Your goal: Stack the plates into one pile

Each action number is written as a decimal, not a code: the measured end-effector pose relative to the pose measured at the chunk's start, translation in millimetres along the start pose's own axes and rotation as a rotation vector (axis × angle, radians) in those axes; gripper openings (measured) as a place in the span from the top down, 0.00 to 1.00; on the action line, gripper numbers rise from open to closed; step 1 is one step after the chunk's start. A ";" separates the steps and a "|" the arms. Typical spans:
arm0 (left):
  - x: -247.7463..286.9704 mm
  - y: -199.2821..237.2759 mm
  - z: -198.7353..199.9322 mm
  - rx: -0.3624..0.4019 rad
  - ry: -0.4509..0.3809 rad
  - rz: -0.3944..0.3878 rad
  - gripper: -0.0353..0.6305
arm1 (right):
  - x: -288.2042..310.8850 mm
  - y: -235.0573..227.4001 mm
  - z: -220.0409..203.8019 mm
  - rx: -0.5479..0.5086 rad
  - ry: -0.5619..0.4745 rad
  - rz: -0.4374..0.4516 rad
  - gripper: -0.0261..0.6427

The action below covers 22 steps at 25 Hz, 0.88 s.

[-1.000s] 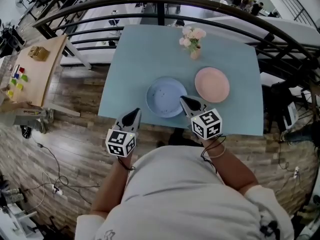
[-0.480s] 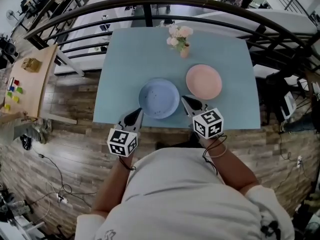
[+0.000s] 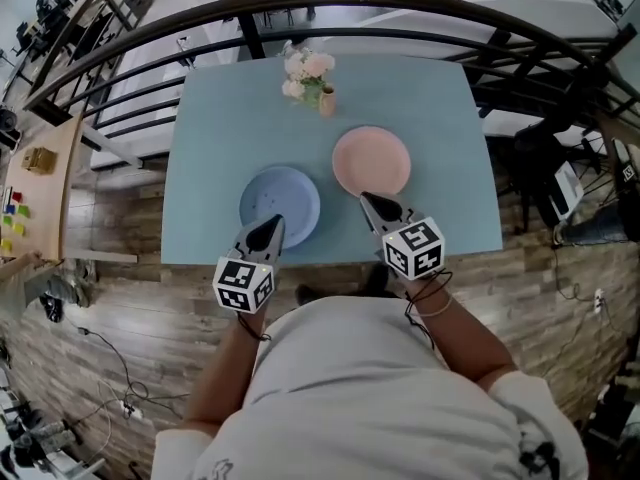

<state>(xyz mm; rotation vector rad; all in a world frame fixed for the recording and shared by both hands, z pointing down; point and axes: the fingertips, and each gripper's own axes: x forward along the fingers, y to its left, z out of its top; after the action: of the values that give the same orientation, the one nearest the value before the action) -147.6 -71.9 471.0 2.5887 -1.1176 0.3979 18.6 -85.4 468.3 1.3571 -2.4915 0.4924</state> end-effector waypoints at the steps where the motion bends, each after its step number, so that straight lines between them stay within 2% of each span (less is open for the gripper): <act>1: 8.2 -5.8 1.7 -0.001 0.002 -0.004 0.94 | -3.6 -8.6 -0.6 0.002 0.004 -0.002 0.95; 14: 134.4 -98.9 26.1 -0.015 0.021 -0.013 0.94 | -63.8 -153.0 -13.6 0.015 0.050 -0.007 0.95; 22: 173.5 -132.7 37.1 -0.005 0.047 -0.002 0.94 | -79.8 -205.4 -20.3 0.048 0.066 0.005 0.95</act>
<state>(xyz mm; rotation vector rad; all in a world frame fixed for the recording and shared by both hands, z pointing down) 70.0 -112.8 479.1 2.5626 -1.0989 0.4524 235.9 -120.4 490.9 1.3295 -2.4454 0.5918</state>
